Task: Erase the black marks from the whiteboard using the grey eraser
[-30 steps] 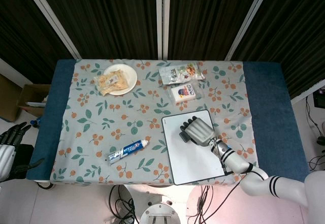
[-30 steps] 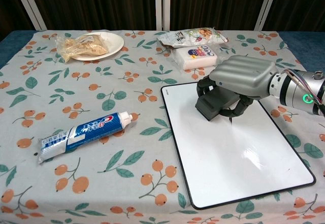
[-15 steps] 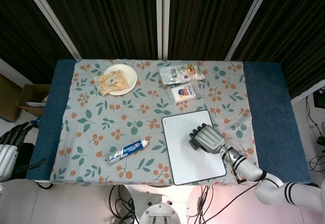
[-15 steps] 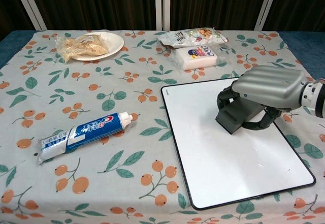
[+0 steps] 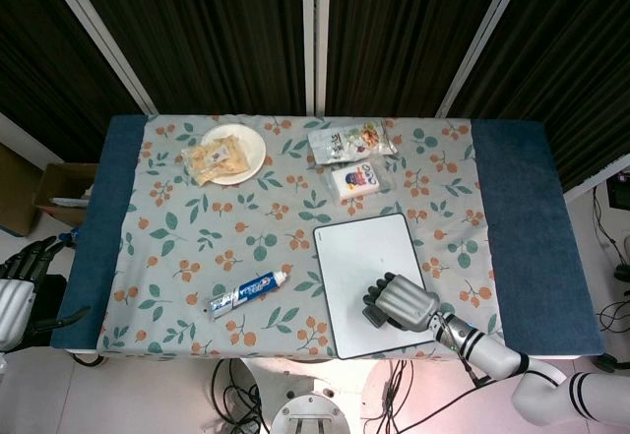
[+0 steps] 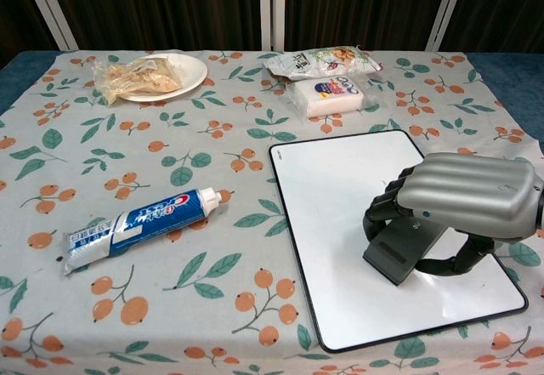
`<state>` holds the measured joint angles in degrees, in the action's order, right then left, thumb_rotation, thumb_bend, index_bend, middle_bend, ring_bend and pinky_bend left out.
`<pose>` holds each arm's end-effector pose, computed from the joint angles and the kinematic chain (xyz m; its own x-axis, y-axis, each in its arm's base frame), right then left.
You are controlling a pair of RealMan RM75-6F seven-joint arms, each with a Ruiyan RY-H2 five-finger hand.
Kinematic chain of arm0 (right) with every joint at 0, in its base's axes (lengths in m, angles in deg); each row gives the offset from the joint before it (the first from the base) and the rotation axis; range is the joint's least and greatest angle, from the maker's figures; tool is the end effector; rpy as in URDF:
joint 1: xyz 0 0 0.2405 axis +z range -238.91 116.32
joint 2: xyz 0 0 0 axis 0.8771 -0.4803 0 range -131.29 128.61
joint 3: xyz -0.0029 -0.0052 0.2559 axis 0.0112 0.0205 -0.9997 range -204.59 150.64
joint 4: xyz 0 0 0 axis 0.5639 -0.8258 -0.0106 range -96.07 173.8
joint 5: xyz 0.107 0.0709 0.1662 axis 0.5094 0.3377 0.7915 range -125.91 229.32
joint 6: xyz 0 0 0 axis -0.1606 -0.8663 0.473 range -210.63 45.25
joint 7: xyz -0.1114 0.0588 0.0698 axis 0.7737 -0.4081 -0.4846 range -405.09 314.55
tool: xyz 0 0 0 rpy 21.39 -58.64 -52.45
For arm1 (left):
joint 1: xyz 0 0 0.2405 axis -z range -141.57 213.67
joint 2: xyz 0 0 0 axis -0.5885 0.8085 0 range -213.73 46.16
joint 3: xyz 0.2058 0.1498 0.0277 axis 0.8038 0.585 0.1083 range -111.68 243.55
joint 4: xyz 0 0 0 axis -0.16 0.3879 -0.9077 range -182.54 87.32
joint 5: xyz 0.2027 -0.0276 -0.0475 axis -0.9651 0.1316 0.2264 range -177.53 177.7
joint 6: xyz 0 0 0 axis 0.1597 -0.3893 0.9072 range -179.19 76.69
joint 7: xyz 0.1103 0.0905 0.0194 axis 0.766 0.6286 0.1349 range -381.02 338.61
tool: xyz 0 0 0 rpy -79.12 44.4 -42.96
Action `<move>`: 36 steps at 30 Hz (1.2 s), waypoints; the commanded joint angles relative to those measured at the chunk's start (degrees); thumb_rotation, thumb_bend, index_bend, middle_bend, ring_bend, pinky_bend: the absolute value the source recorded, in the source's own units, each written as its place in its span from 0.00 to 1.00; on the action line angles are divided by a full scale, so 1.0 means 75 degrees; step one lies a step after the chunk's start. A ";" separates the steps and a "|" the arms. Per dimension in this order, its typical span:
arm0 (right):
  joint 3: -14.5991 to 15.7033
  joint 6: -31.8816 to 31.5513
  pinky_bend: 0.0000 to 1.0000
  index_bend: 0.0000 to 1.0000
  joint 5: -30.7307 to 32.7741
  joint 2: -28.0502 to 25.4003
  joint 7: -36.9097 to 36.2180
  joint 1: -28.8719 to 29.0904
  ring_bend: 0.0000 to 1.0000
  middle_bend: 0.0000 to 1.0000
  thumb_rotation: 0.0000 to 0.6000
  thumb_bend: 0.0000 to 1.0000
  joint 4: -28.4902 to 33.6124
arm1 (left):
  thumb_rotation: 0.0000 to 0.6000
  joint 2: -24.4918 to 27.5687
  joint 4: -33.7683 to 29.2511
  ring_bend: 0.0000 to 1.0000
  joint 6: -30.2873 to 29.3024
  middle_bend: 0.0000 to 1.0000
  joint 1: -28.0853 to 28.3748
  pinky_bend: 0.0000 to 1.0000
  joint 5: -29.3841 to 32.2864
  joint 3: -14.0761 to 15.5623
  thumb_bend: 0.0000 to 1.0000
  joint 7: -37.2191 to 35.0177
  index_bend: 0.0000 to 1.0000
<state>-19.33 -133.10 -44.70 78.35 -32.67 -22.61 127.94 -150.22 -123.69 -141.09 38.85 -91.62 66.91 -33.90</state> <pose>-0.1915 -0.2419 -0.0238 0.7514 -0.2796 0.5977 -0.5418 -0.7785 0.3169 -0.3529 0.1578 0.1711 0.4200 0.0057 0.9075 0.9053 -0.0732 -0.4185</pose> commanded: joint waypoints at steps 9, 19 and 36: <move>-0.0789 0.0217 0.54 0.71 0.0582 0.0820 0.0358 0.0293 0.46 0.60 1.00 0.34 -0.0785 | 0.41 -0.0035 0.0081 0.08 0.0006 0.07 -0.0018 0.19 0.0012 0.0010 0.04 -0.0064 0.10; -0.1538 0.0259 0.54 0.71 0.1365 0.1277 0.0727 0.0543 0.46 0.60 1.00 0.34 -0.1711 | 0.41 -0.0054 0.0148 0.08 0.0062 0.07 0.0002 0.19 0.0025 0.0007 0.04 -0.0110 0.10; -0.1367 0.0908 0.54 0.71 0.1888 0.1067 0.0110 0.0695 0.46 0.60 1.00 0.34 -0.1754 | 0.41 0.0005 0.0020 0.08 0.0056 0.07 0.0009 0.19 0.0000 0.0009 0.04 0.0012 0.09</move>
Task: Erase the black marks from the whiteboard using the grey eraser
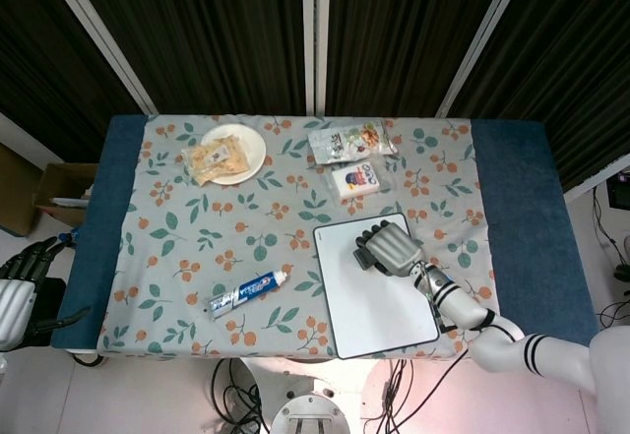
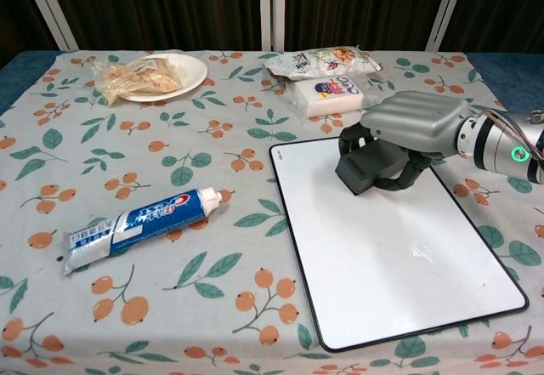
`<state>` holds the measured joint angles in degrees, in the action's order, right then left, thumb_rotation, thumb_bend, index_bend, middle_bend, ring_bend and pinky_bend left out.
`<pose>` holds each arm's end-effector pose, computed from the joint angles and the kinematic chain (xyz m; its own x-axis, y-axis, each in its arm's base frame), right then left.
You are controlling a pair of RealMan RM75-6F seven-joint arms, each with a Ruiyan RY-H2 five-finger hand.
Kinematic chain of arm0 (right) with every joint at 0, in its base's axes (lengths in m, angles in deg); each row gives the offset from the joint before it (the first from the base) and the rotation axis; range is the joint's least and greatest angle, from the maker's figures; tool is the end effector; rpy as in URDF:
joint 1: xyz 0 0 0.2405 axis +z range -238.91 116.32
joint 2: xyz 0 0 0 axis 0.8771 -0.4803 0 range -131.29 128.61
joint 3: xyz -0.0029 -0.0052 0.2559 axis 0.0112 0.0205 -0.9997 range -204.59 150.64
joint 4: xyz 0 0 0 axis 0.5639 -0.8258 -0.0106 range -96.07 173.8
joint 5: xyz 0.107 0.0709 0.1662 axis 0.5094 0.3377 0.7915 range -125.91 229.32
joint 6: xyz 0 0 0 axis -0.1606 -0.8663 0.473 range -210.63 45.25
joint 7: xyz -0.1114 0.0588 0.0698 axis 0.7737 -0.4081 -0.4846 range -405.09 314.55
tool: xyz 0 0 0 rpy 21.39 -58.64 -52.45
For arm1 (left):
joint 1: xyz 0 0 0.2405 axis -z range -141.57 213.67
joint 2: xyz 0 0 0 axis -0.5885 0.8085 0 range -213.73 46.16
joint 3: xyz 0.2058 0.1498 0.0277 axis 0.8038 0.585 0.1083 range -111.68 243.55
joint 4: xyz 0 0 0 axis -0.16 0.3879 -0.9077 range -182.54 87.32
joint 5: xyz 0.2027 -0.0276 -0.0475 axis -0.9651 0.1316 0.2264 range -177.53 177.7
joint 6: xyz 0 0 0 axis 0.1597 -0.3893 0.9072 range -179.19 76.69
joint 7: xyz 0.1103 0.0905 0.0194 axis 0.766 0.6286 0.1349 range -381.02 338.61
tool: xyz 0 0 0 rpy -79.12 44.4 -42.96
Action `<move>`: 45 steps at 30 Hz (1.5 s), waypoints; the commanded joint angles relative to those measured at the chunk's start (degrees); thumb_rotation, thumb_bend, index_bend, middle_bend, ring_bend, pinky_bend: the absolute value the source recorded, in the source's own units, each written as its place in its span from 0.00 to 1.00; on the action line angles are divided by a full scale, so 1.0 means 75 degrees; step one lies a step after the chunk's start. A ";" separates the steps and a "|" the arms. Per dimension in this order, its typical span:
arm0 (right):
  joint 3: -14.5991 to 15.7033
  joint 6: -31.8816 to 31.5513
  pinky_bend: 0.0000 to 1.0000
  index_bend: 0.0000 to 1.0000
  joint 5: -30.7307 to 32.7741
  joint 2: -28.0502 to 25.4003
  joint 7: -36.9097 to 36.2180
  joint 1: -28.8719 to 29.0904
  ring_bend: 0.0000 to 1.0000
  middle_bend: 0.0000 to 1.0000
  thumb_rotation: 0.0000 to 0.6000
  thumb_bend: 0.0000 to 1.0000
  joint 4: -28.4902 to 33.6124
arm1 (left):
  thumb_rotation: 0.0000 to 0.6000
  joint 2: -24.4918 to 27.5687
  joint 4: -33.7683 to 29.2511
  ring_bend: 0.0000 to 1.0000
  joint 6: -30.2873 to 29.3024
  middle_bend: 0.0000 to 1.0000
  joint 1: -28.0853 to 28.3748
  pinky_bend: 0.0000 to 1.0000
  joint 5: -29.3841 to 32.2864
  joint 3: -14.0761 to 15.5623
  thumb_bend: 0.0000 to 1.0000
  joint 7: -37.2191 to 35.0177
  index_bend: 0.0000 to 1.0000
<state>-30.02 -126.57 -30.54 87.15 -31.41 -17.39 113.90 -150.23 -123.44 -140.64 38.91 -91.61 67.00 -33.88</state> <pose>-0.1782 -0.3307 -0.0441 0.7169 -0.2707 0.6425 -0.6345 -0.6354 0.4402 -0.3543 0.1579 0.1705 0.4246 0.0143 0.9053 0.9034 -0.0723 -0.4226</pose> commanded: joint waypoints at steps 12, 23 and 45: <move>0.0754 0.0120 0.55 0.71 -0.0176 -0.1097 -0.0296 -0.0301 0.47 0.60 1.00 0.34 0.1424 | 0.41 -0.0006 -0.0094 0.08 0.0015 0.07 0.0046 0.19 -0.0066 0.0006 0.03 0.0090 0.09; 0.1309 -0.0824 0.55 0.72 -0.1259 -0.1813 -0.0872 -0.0704 0.47 0.60 1.00 0.34 0.2215 | 0.41 0.0057 -0.0196 0.08 -0.0079 0.07 -0.0003 0.19 -0.0090 0.0020 0.04 0.0164 0.10; 0.0537 -0.2166 0.52 0.69 -0.0515 -0.1077 -0.2750 -0.1648 0.46 0.58 1.00 0.34 -0.1769 | 0.41 -0.0030 -0.0187 0.08 0.0078 0.07 0.0095 0.19 -0.0115 0.0032 0.03 0.0222 0.09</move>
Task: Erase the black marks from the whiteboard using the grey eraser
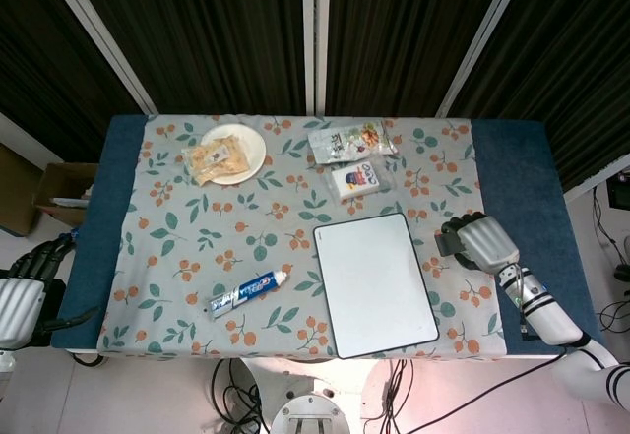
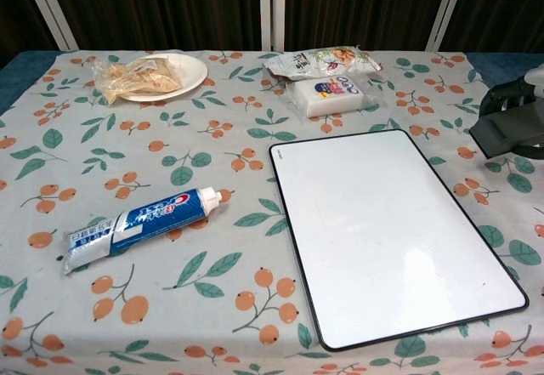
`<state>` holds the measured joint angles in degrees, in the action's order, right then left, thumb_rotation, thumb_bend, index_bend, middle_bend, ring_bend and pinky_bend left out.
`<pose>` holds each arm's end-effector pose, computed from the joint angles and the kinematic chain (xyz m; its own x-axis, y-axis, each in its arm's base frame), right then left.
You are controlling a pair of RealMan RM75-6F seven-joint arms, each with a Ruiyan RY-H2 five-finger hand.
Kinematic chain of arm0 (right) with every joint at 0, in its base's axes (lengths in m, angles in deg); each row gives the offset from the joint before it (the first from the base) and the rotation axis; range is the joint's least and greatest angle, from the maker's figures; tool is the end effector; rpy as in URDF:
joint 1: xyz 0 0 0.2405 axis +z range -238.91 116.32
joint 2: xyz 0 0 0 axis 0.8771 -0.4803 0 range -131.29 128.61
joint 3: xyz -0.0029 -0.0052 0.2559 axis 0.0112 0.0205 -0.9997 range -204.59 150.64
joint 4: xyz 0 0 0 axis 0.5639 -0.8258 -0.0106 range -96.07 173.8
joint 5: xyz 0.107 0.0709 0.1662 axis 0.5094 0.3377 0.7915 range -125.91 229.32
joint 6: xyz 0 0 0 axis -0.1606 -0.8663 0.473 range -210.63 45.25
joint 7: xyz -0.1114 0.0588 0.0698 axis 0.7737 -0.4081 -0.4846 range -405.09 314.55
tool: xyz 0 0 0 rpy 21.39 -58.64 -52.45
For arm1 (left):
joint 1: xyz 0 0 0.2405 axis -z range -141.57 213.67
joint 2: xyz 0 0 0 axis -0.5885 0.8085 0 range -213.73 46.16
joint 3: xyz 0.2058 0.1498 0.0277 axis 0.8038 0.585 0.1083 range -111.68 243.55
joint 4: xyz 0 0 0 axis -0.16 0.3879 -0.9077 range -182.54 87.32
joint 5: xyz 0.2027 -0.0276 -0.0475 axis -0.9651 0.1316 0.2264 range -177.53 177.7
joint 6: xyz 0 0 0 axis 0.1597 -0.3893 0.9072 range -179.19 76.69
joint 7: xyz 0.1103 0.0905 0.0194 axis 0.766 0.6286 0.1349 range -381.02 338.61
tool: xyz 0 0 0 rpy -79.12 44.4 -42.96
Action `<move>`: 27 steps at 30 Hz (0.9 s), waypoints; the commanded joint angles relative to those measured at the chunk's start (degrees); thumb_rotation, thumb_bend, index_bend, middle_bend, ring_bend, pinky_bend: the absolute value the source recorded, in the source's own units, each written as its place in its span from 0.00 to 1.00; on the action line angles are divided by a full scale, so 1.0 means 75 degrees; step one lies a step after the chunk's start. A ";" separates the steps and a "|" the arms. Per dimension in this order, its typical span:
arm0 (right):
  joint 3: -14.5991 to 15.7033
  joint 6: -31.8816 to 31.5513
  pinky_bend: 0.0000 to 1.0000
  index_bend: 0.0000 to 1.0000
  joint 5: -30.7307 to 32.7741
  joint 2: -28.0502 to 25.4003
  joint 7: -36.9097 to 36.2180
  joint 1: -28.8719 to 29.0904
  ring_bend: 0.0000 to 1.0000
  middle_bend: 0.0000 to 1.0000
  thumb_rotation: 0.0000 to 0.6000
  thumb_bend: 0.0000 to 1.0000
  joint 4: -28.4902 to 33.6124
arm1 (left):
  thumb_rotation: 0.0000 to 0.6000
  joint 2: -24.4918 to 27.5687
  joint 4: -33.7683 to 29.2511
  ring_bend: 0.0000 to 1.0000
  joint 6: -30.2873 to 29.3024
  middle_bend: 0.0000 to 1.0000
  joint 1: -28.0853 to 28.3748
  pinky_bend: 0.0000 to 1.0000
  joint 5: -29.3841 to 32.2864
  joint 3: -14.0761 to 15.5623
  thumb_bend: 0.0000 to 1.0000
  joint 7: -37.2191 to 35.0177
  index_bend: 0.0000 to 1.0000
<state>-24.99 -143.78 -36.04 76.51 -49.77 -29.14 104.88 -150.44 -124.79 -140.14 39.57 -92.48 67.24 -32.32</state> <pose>-0.2933 -0.3227 0.0674 0.6359 -0.1993 0.7456 -0.7488 -0.3934 0.5335 -0.3474 0.1606 0.1634 0.4260 0.0242 0.9044 0.9015 -0.0965 -0.4220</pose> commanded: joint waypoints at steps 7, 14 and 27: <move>-0.0162 0.0482 0.49 0.64 0.0330 0.0710 -0.0704 -0.0076 0.45 0.55 1.00 0.33 -0.1328 | 0.41 0.0007 -0.0019 0.08 0.0035 0.07 0.0008 0.19 0.0039 -0.0004 0.03 0.0037 0.09; -0.0023 0.0822 0.26 0.22 0.0176 0.0815 -0.1188 -0.0004 0.14 0.24 1.00 0.25 -0.1594 | 0.42 0.0011 -0.0038 0.08 0.0007 0.07 0.0002 0.19 0.0018 0.0005 0.04 0.0071 0.09; -0.0229 -0.1410 0.00 0.00 0.0002 -0.0323 -0.0395 -0.1006 0.00 0.00 1.00 0.07 -0.0120 | 0.42 -0.0033 -0.0030 0.08 -0.0129 0.07 -0.0017 0.19 -0.0005 -0.0038 0.03 0.0057 0.09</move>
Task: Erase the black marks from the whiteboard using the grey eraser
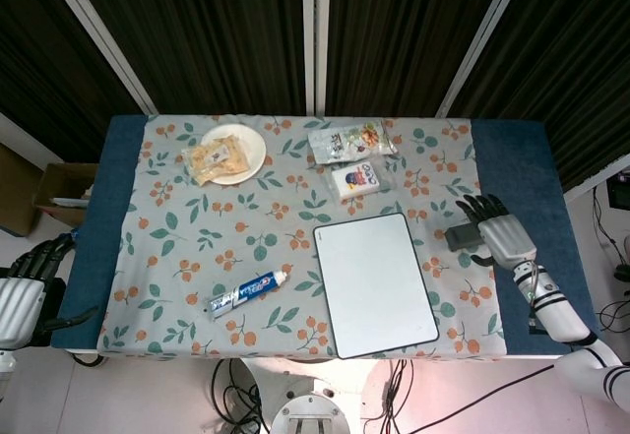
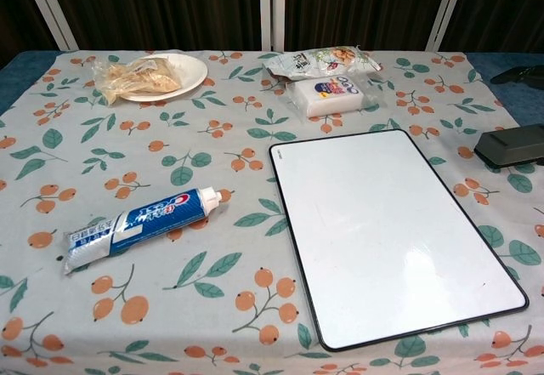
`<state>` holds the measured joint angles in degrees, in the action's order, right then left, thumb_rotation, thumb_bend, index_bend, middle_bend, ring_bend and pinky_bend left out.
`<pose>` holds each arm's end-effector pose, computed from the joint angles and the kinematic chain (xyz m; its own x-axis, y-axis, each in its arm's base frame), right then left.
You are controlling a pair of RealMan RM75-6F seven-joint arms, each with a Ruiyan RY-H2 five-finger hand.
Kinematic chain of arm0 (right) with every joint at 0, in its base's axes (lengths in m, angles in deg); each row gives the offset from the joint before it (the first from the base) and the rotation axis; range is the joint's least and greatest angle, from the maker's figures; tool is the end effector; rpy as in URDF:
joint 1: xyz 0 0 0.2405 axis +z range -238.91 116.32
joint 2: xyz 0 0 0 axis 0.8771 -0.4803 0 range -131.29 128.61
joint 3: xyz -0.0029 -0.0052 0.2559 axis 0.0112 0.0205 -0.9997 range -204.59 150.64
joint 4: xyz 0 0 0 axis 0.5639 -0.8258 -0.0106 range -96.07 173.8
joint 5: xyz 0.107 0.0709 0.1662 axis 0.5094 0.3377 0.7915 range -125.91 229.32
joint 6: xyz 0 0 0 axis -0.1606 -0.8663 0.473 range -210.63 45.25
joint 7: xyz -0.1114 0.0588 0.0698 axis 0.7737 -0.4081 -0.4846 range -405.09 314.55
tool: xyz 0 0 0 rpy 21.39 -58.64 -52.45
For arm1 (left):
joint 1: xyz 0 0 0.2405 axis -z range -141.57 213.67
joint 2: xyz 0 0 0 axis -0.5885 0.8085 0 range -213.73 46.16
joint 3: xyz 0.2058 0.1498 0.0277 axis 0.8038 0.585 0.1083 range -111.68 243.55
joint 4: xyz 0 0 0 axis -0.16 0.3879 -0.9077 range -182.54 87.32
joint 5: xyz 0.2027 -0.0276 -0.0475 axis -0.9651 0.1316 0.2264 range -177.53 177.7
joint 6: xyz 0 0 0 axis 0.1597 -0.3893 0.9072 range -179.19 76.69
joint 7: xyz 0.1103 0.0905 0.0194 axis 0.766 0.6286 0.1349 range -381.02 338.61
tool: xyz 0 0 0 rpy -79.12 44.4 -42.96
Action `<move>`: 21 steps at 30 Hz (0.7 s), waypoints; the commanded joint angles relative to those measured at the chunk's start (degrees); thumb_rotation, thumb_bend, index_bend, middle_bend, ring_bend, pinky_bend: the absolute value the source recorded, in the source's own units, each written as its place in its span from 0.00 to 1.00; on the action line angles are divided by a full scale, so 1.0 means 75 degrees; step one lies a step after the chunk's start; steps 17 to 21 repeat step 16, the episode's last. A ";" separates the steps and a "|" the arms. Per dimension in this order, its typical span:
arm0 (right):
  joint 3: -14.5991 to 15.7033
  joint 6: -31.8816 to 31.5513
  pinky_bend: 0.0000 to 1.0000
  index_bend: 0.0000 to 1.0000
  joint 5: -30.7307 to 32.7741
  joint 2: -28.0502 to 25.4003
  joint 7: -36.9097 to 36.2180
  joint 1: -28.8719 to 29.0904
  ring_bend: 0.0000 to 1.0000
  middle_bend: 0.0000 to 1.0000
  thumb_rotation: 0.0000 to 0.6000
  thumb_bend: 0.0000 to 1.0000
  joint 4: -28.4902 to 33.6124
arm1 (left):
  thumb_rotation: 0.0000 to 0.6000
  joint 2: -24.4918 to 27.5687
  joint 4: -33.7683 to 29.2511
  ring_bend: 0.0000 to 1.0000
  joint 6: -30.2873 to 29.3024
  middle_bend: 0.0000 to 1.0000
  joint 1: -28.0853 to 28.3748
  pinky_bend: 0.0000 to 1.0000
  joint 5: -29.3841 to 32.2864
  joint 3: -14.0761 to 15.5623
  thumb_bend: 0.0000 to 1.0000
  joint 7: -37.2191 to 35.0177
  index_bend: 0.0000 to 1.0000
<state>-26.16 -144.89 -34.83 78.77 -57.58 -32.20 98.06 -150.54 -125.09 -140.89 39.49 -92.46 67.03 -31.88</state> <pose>-0.3234 -0.3217 0.0777 0.5530 -0.2120 0.8058 -0.8240 -0.2826 0.4911 -0.3453 0.1608 0.1642 0.4254 0.0080 0.9050 0.9010 -0.0974 -0.4226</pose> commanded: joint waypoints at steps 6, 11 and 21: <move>-0.0094 -0.3401 0.00 0.00 -0.0017 -0.1503 0.1265 -0.2034 0.00 0.00 1.00 0.08 0.1904 | 0.41 0.0038 -0.0107 0.08 -0.0094 0.07 -0.0003 0.19 -0.0050 -0.0024 0.03 0.0080 0.09; -0.0025 -0.3656 0.00 0.00 0.0451 -0.1558 0.0937 -0.2765 0.00 0.00 1.00 0.10 0.1859 | 0.41 0.0089 -0.0188 0.08 -0.0119 0.07 0.0032 0.19 -0.0056 -0.0076 0.04 0.0156 0.09; -0.0045 -0.3458 0.00 0.00 0.0668 -0.1357 0.0875 -0.3010 0.00 0.00 1.00 0.10 0.1660 | 0.41 0.0078 -0.0202 0.08 -0.0162 0.07 0.0079 0.19 -0.0083 -0.0134 0.03 0.0204 0.10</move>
